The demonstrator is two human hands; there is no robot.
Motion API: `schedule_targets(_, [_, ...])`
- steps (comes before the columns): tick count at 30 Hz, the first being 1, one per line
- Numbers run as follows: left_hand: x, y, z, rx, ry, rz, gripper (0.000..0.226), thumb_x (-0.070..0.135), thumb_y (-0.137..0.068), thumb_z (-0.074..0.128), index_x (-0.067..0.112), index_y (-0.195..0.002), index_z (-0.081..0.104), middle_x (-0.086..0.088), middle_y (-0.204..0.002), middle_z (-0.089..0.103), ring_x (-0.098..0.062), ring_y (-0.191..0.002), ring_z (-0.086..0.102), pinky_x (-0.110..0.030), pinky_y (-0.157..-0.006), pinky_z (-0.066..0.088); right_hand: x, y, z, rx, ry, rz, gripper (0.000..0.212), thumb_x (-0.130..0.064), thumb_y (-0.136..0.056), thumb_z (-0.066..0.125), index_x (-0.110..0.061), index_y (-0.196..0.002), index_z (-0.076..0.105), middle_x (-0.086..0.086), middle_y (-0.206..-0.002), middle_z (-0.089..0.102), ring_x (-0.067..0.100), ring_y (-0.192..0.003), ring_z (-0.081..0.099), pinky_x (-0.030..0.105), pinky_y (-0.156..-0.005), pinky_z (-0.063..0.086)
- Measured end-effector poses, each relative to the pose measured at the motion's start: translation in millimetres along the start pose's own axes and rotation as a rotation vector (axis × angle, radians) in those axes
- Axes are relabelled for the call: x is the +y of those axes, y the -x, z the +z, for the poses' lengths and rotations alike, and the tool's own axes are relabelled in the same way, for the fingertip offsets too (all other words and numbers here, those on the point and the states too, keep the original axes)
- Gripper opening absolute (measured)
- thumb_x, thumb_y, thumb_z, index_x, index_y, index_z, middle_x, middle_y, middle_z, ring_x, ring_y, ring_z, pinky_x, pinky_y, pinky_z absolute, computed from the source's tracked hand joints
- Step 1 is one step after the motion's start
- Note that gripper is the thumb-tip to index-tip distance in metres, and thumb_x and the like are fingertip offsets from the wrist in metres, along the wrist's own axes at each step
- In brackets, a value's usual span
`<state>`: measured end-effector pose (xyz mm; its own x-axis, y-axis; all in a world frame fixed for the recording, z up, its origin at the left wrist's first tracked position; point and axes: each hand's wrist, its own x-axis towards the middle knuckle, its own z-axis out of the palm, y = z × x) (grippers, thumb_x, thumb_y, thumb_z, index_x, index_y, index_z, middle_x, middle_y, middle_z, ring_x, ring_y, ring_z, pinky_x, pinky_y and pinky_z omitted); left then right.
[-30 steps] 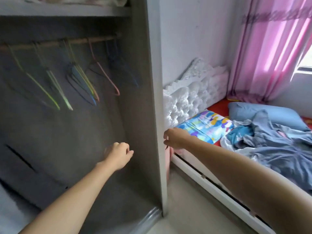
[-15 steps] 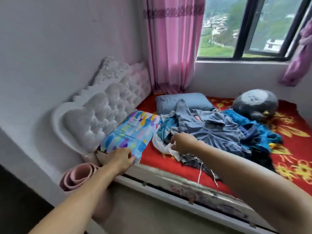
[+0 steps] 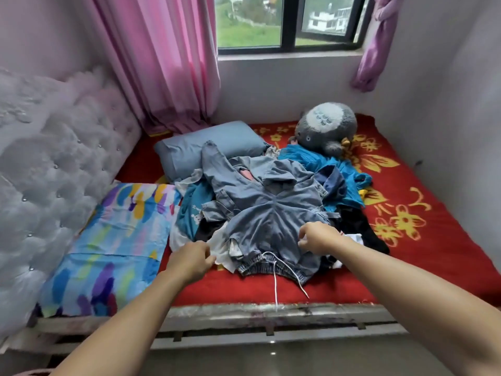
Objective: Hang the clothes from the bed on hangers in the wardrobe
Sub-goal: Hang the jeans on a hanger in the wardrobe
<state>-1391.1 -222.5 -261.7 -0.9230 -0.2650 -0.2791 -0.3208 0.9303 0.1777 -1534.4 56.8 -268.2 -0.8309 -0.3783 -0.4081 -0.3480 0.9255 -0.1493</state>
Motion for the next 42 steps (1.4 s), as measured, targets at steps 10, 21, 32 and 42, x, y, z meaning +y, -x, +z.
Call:
schedule_targets(10, [38, -136, 83, -0.205, 0.024, 0.028, 0.018, 0.039, -0.091, 0.050, 0.023, -0.085, 0.055, 0.002, -0.095, 0.066, -0.021, -0.089, 0.060, -0.033, -0.069, 0.048, 65, -136, 76, -0.179, -0.020, 0.029, 0.024, -0.031, -0.088, 0.054, -0.022, -0.108, 0.065, 0.008, -0.114, 0.066, 0.029, -0.105, 0.061, 0.033, -0.078, 0.047])
schedule_targets(21, [57, -256, 244, -0.258, -0.116, 0.170, 0.031, 0.024, -0.084, 0.064, 0.015, -0.112, 0.055, -0.007, -0.108, 0.054, -0.028, -0.097, 0.054, -0.037, -0.073, 0.046, 85, -257, 228, -0.334, 0.032, -0.018, 0.027, -0.028, -0.092, 0.050, -0.012, -0.113, 0.053, 0.010, -0.117, 0.058, 0.032, -0.109, 0.056, 0.038, -0.082, 0.045])
schedule_targets(32, [53, -326, 393, -0.172, -0.333, 0.267, 0.061, 0.011, -0.061, 0.072, 0.015, -0.118, 0.052, -0.015, -0.121, 0.052, -0.040, -0.119, 0.045, -0.049, -0.077, 0.046, 116, -261, 365, 0.014, 0.119, 0.017, 0.093, -0.038, -0.047, 0.089, -0.008, -0.127, 0.054, 0.009, -0.101, 0.058, 0.029, -0.088, 0.058, 0.041, -0.063, 0.049])
schedule_targets(42, [1, -275, 323, -0.094, -0.257, 0.443, 0.048, -0.001, -0.049, 0.076, 0.014, -0.091, 0.058, -0.008, -0.092, 0.052, -0.032, -0.086, 0.051, -0.038, -0.055, 0.044, 90, -203, 295, -0.398, -0.317, 0.122, 0.074, -0.080, -0.078, 0.035, -0.038, -0.139, 0.041, -0.008, -0.122, 0.058, 0.015, -0.116, 0.055, 0.032, -0.090, 0.042])
